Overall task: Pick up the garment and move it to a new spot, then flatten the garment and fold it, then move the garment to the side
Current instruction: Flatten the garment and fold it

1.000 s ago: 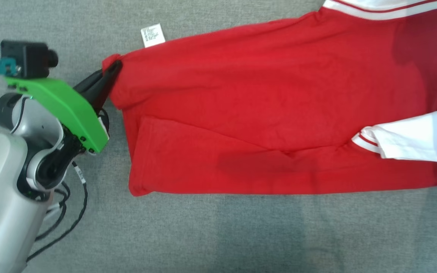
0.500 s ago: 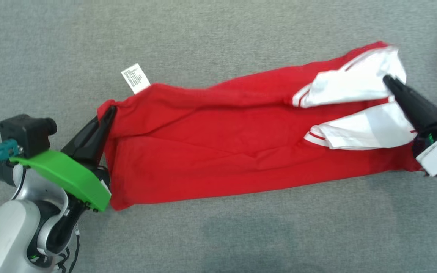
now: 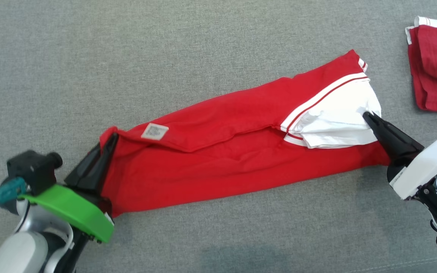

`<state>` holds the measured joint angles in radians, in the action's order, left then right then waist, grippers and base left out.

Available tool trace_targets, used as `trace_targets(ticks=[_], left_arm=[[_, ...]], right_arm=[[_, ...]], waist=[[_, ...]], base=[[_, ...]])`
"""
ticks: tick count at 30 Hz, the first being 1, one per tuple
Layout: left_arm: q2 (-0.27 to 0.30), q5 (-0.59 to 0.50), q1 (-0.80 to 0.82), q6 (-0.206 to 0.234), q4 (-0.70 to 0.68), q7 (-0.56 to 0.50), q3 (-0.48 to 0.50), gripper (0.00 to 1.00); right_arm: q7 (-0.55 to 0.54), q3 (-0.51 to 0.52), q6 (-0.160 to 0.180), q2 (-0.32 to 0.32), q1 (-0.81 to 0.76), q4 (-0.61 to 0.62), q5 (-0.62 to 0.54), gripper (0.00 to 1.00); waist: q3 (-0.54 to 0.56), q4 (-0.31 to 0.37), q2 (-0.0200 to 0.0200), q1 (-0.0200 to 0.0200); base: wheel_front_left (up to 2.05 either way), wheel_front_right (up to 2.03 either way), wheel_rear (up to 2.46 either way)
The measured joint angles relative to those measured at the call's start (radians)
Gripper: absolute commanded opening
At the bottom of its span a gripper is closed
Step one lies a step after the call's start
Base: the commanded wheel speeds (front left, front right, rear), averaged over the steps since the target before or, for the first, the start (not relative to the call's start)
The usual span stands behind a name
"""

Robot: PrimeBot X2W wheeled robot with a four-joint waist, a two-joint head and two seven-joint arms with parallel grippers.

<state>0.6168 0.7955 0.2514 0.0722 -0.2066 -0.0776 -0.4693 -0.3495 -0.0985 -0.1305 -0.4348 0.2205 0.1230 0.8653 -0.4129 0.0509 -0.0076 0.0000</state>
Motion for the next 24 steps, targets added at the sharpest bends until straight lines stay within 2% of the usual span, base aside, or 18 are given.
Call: trace_targets(ticks=[3, 4, 6, 7, 8, 12, 14, 20, 24], left_arm=[[-0.011, 0.0, -0.055, 0.012, -0.01, 0.051, 0.002, 0.0], [-0.016, 0.0, -0.07, 0.017, -0.007, 0.063, 0.001, 0.1], [-0.026, -0.007, -0.094, 0.021, 0.008, 0.091, -0.004, 0.42], [-0.034, -0.007, -0.107, 0.022, 0.017, 0.097, -0.009, 0.76], [-0.043, -0.004, -0.119, 0.022, 0.022, 0.101, -0.016, 1.0], [-0.047, -0.055, -0.15, 0.057, 0.071, 0.138, -0.029, 1.0], [-0.057, -0.078, -0.158, 0.092, 0.094, 0.191, -0.009, 1.0], [-0.131, -0.1, -0.165, 0.159, 0.11, 0.308, 0.053, 1.0], [-0.168, -0.14, -0.17, 0.191, 0.11, 0.335, 0.114, 1.0]], right_arm=[[0.018, -0.017, 0.0, -0.022, -0.011, -0.021, -0.024, 1.0], [0.025, -0.016, 0.0, -0.027, -0.014, -0.025, -0.025, 1.0], [0.026, -0.012, 0.0, -0.04, -0.02, -0.025, -0.02, 1.0], [0.023, -0.009, 0.0, -0.049, -0.026, -0.02, -0.012, 1.0], [0.016, -0.003, 0.0, -0.058, -0.033, -0.012, -0.003, 1.0], [-0.027, 0.045, 0.0, -0.086, -0.037, 0.022, 0.045, 1.0], [-0.056, 0.073, 0.0, -0.097, -0.031, 0.015, 0.041, 1.0], [-0.172, 0.098, 0.0, -0.109, 0.016, -0.052, -0.037, 1.0], [-0.238, 0.098, 0.0, -0.111, 0.036, -0.098, -0.095, 1.0]], waist=[[0.001, -0.006, 0.0, 0.0], [0.001, -0.009, 0.0, 0.0], [0.003, -0.016, 0.0, 0.0], [0.005, -0.02, 0.0, 0.0], [0.007, -0.023, 0.0, 0.0], [0.015, -0.037, 0.0, 0.0], [0.018, -0.042, 0.0, 0.0], [0.012, -0.073, 0.0, 0.0], [0.003, -0.106, 0.0, 0.0]], base=[[0.0, 0.0, 0.0], [0.0, 0.0, 0.0], [0.0, 0.0, 0.0], [0.0, 0.0, 0.0], [0.0, 0.0, 0.0], [0.0, 0.0, 0.0], [0.0, 0.0, 0.0], [0.0, 0.0, 0.0], [0.0, 0.0, 0.0]])
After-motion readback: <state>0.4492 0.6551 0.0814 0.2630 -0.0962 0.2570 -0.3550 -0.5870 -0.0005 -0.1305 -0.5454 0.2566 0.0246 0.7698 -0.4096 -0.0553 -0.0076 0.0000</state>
